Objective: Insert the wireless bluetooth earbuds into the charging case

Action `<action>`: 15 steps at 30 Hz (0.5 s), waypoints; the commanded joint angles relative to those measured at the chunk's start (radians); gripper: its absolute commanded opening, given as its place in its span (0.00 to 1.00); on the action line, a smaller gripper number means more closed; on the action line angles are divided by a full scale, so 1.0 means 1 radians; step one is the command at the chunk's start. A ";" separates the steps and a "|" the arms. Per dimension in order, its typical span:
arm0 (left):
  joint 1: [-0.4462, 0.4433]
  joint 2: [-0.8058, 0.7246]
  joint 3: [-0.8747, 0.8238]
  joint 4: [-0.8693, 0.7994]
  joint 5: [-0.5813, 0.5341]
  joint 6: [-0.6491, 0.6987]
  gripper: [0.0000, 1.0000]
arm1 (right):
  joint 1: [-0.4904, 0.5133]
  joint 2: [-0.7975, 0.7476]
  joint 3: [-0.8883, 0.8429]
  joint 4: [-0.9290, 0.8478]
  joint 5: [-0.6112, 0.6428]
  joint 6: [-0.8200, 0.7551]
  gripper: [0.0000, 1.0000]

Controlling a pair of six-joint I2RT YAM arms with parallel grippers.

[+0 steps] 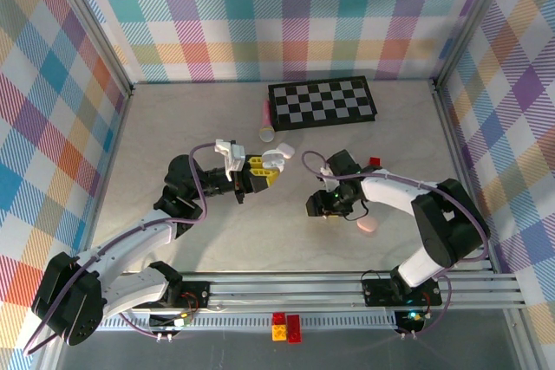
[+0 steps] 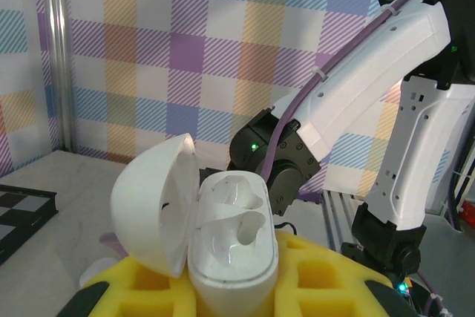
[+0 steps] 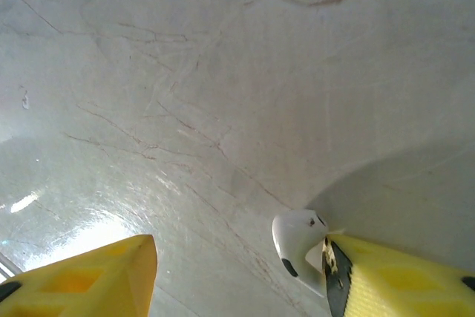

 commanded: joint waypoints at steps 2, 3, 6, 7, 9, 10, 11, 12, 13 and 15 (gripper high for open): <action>0.021 -0.019 -0.023 0.025 -0.010 0.012 0.06 | 0.019 -0.029 0.020 -0.077 0.076 0.024 0.60; 0.023 -0.019 -0.026 0.025 -0.014 0.012 0.06 | 0.023 -0.032 0.035 -0.099 0.100 0.023 0.60; 0.040 -0.029 -0.044 0.029 -0.032 0.014 0.05 | 0.042 -0.026 0.100 -0.187 0.197 0.016 0.61; 0.050 -0.032 -0.053 0.032 -0.042 0.012 0.05 | 0.049 -0.019 0.126 -0.217 0.229 0.014 0.61; 0.073 -0.032 -0.071 0.046 -0.057 0.010 0.05 | 0.062 0.003 0.167 -0.268 0.272 0.009 0.61; 0.086 -0.029 -0.084 0.072 -0.058 0.004 0.05 | 0.071 0.022 0.195 -0.301 0.286 0.000 0.61; 0.100 -0.028 -0.099 0.103 -0.065 -0.008 0.05 | 0.077 0.044 0.222 -0.331 0.297 -0.009 0.60; 0.114 -0.027 -0.112 0.130 -0.071 -0.019 0.05 | 0.084 0.063 0.246 -0.359 0.312 -0.014 0.60; 0.129 -0.027 -0.124 0.157 -0.075 -0.033 0.05 | 0.092 0.087 0.277 -0.394 0.329 -0.021 0.58; 0.156 -0.031 -0.143 0.191 -0.096 -0.061 0.05 | 0.107 0.131 0.333 -0.452 0.349 -0.033 0.57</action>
